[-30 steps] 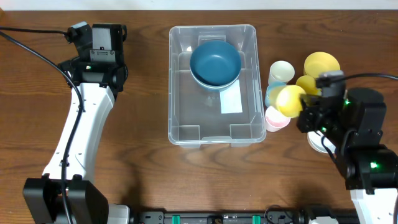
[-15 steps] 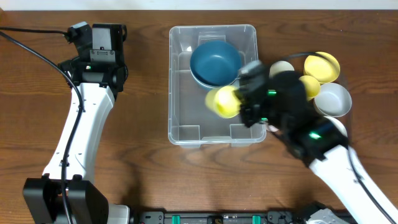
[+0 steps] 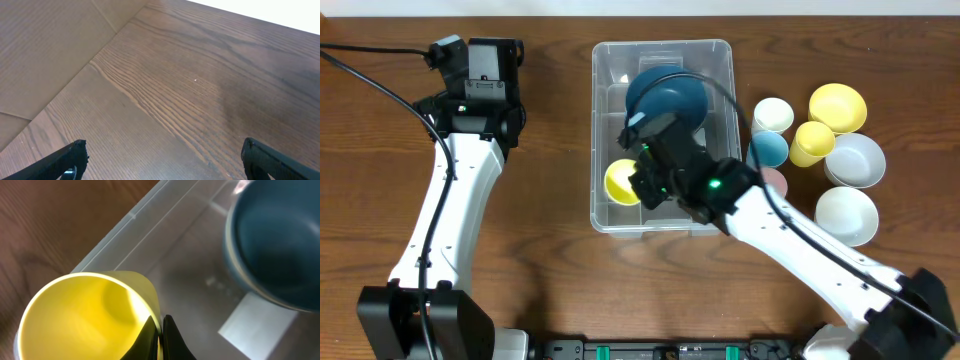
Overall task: Pack container
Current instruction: 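Carry the yellow cup into the container's front left and release it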
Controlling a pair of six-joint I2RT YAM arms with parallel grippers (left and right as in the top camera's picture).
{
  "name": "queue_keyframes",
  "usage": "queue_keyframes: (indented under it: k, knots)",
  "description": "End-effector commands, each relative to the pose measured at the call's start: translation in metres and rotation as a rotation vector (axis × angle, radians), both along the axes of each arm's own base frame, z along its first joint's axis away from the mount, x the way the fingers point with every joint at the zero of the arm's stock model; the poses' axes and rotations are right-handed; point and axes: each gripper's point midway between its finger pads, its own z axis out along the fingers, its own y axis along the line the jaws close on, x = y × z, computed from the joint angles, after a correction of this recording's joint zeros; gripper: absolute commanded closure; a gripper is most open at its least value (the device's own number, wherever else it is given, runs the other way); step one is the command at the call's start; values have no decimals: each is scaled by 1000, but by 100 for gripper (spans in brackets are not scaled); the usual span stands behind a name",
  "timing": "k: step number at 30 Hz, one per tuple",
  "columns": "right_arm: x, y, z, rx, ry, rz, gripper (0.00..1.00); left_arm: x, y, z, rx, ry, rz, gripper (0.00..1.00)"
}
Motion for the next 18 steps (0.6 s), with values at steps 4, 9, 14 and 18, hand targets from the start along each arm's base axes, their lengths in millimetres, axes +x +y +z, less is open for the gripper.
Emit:
queue_keyframes:
  k: [4, 9, 14, 18]
  knots:
    - [-8, 14, -17, -33, 43, 4, 99, -4, 4, 8, 20, -12, 15, 2]
    - [-16, 12, -35, -80, 88, 14, 99, -4, 4, 8, 20, -13, 15, 2]
    - [-20, 8, -45, -112, 118, 14, 99, -4, 4, 8, 20, -12, 15, 2]
    - [-21, 6, -48, -122, 126, 14, 99, -4, 4, 8, 20, -12, 15, 2]
